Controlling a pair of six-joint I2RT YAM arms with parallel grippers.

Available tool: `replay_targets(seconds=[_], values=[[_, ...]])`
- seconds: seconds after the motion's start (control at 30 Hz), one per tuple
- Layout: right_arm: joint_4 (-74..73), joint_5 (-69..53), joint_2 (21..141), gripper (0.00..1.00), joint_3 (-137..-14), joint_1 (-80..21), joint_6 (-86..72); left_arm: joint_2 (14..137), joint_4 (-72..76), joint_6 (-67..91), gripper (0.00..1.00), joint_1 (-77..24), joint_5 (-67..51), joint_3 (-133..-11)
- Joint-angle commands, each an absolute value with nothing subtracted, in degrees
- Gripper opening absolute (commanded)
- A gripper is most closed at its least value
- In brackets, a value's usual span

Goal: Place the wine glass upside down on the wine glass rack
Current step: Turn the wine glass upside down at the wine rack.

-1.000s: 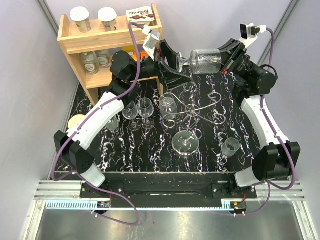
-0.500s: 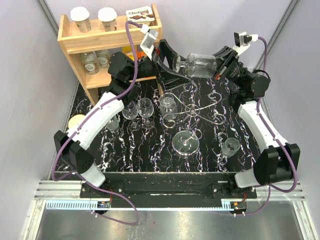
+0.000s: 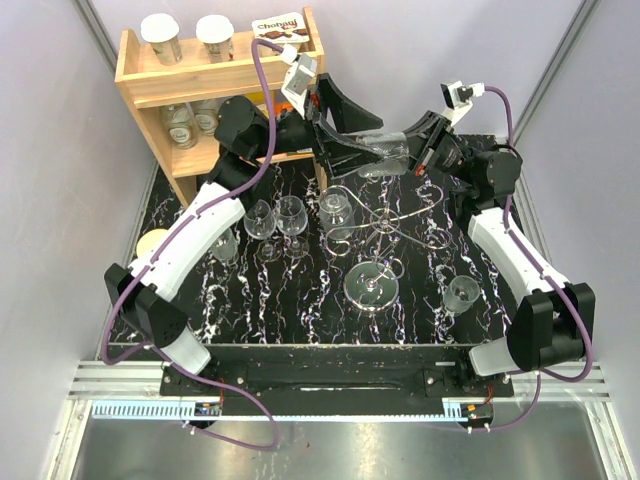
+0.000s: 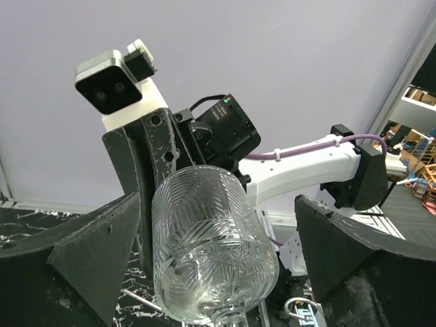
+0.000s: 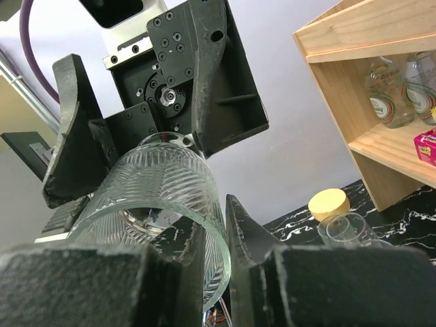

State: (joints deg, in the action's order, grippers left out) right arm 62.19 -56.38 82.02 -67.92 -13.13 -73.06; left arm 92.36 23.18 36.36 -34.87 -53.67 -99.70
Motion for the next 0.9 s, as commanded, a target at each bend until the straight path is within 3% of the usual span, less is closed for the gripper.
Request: replay_targets(seconds=[0.0,0.3,0.77,0.87], values=[[63.37,-55.55,79.37,0.04,-69.96,-13.54,-71.9,88.34,18.73,30.15,0.99,-34.81,-53.09,-98.98],[54.77,-59.67,77.17,0.04,-71.37,-12.22,-66.01,82.97,-2.54,8.36,0.99,-33.49,-51.5,-97.74],[48.69,-62.58,75.32,0.03,-71.81,-9.49,-62.93,80.24,-5.19,2.11,0.99,-32.78,-54.14,-92.63],[48.69,-62.84,75.06,0.03,-70.93,-9.49,-62.67,80.94,-4.66,2.46,0.92,-32.7,-54.49,-93.25]])
